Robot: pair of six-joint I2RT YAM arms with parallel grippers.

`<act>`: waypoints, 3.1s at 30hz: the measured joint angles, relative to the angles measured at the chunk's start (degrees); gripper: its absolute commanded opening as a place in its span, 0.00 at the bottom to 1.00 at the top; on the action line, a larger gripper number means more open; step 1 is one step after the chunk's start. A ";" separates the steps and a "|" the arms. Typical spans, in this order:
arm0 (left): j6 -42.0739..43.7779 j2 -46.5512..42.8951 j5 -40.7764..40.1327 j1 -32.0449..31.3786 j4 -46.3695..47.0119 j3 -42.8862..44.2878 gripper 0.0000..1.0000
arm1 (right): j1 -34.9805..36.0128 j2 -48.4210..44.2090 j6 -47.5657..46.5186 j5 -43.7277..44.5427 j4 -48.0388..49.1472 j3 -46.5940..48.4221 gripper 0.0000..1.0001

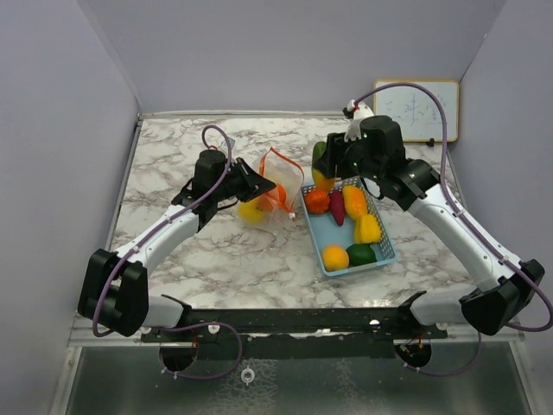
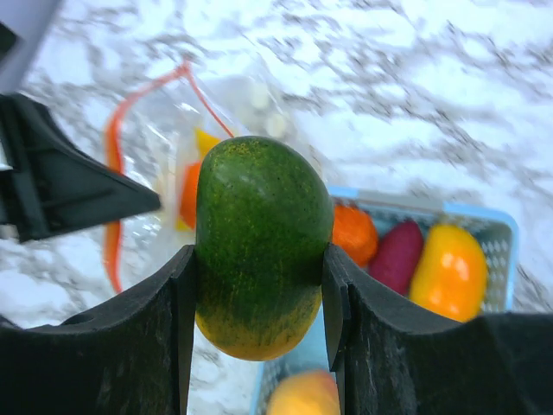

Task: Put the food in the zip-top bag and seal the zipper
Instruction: Place the fake fruit in the zipper food storage bag, then pick up the fake vegetable from the bin.

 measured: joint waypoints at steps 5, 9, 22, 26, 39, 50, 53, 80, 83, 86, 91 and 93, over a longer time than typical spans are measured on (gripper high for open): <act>0.59 0.00 0.72 0.00 -0.55 0.00 0.00 | 0.02 3.10 0.90 -8.26 9.35 1.11 0.19; 0.85 -0.02 0.98 0.00 -0.72 0.02 0.00 | 1.05 8.85 4.20 -13.49 15.52 1.09 0.22; 1.77 -0.57 0.98 0.07 -3.82 2.69 0.00 | 5.31 12.39 7.23 -8.04 16.59 -1.44 1.00; 2.19 -0.55 1.01 0.07 -3.78 3.87 0.00 | 5.31 11.15 6.01 -3.50 13.66 -1.44 1.00; 2.32 -0.28 2.71 0.28 -1.29 7.76 0.00 | 3.74 1.68 5.25 13.84 0.11 -2.32 0.89; 4.83 2.36 3.93 0.35 -6.84 3.72 0.00 | 3.58 7.85 8.28 14.40 -4.94 -12.76 0.72; 6.54 3.45 3.96 0.39 -10.38 3.50 0.00 | 3.58 10.56 9.07 13.92 -3.85 -15.39 0.67; 8.66 2.54 3.96 0.42 -13.79 6.99 0.00 | 1.03 22.93 9.70 24.57 12.33 -21.77 0.16; 8.70 2.54 3.98 0.42 -14.23 7.91 0.00 | 1.03 20.37 9.33 23.91 10.32 -21.90 0.15; 8.81 2.58 3.98 0.46 -14.64 9.03 0.00 | 1.01 13.49 9.01 21.49 6.14 -21.81 0.15; 8.85 2.95 3.96 0.63 -14.67 10.51 0.00 | 0.90 -3.37 6.43 12.41 0.46 -18.75 0.15; 8.83 2.97 3.98 0.63 -14.67 10.51 0.00 | 0.74 -8.31 5.22 6.84 0.74 -17.51 0.15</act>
